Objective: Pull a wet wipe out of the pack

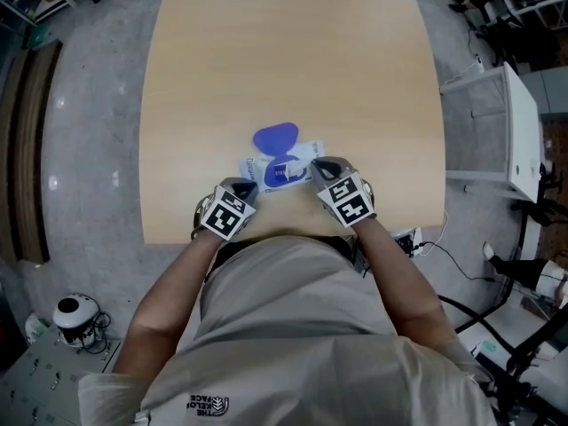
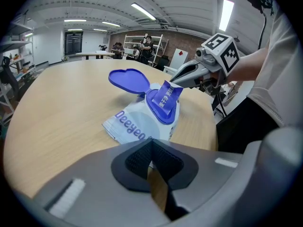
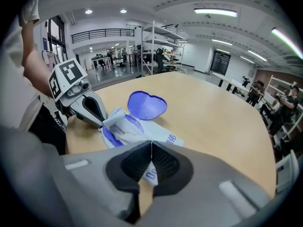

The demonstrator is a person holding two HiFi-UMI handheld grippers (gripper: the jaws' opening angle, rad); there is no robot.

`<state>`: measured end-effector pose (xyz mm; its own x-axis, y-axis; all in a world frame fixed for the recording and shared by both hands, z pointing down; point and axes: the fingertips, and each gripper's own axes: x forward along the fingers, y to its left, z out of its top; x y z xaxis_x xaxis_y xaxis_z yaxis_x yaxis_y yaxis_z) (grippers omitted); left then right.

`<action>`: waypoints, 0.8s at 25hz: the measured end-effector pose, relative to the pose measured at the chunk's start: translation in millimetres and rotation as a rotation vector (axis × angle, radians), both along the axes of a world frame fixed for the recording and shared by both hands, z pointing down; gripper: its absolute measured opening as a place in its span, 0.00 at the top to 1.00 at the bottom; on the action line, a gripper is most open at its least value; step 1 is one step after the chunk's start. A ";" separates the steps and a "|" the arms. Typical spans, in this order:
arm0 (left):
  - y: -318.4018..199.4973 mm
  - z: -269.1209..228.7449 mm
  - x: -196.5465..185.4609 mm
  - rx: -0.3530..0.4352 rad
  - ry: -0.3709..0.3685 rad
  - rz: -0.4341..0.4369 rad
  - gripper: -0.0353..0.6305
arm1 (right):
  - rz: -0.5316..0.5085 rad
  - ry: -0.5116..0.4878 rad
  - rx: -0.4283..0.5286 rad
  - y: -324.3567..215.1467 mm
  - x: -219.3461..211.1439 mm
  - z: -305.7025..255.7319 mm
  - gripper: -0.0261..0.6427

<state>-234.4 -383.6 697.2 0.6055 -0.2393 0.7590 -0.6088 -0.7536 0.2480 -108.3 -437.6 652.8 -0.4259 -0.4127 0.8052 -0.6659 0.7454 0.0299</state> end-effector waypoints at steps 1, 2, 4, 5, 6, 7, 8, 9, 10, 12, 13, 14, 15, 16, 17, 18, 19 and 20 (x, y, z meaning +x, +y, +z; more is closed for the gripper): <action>-1.1 -1.2 0.4 0.006 0.003 0.001 0.94 | 0.006 -0.002 0.001 -1.3 2.4 -0.6 0.95; -2.7 -3.5 1.2 0.014 0.008 0.004 0.94 | 0.011 -0.003 0.003 -2.5 4.6 -1.3 0.95; -4.0 -5.4 1.0 0.020 0.013 0.002 0.94 | 0.023 -0.005 0.008 -5.0 8.8 -2.9 0.95; -2.9 -3.7 -0.4 0.013 0.011 -0.007 0.94 | 0.030 -0.006 0.011 -6.4 11.0 -3.7 0.95; -1.1 -0.7 -2.2 0.002 0.008 -0.019 0.94 | 0.037 -0.007 0.014 -8.1 13.5 -4.5 0.95; 0.3 1.5 -3.3 -0.008 0.006 -0.028 0.94 | 0.045 -0.008 0.017 -10.1 16.8 -5.2 0.95; 1.0 1.9 -3.6 -0.012 0.003 -0.034 0.94 | 0.053 -0.009 0.019 -12.1 20.7 -5.8 0.95; 1.3 1.5 -3.5 -0.014 0.000 -0.037 0.94 | 0.061 -0.011 0.021 -13.9 25.0 -6.1 0.95; 1.6 1.4 -3.4 -0.015 -0.002 -0.038 0.94 | 0.066 -0.014 0.023 -15.4 28.8 -6.1 0.95; 3.0 2.3 -4.7 -0.014 -0.004 -0.039 0.94 | 0.069 -0.018 0.027 -16.4 33.2 -5.6 0.95; 4.0 2.7 -5.8 -0.014 -0.004 -0.041 0.94 | 0.069 -0.019 0.030 -16.1 34.4 -5.6 0.95; 4.8 2.8 -6.4 -0.015 -0.004 -0.044 0.94 | 0.070 -0.020 0.033 -15.9 36.0 -5.7 0.95; 5.1 2.9 -6.1 -0.017 -0.004 -0.049 0.94 | 0.073 -0.021 0.036 -16.2 38.7 -5.6 0.95; 4.8 3.3 -5.1 -0.017 -0.004 -0.053 0.94 | 0.077 -0.023 0.038 -17.1 42.4 -5.2 0.95; 4.3 3.9 -3.7 -0.016 -0.004 -0.057 0.94 | 0.082 -0.026 0.040 -18.3 46.4 -4.5 0.95; 3.7 4.6 -2.4 -0.014 -0.005 -0.061 0.94 | 0.086 -0.028 0.042 -19.6 50.3 -3.8 0.95; 3.2 5.3 -1.6 -0.014 -0.005 -0.067 0.94 | 0.088 -0.030 0.044 -20.8 53.7 -3.3 0.95; 2.8 5.6 -1.4 -0.017 -0.004 -0.075 0.94 | 0.089 -0.032 0.046 -21.9 56.4 -3.4 0.95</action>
<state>-235.8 -380.8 702.9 0.5829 -0.2710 0.7660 -0.6648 -0.7012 0.2578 -51.9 -459.5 649.4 -0.4113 -0.4862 0.7710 -0.7307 0.6815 0.0400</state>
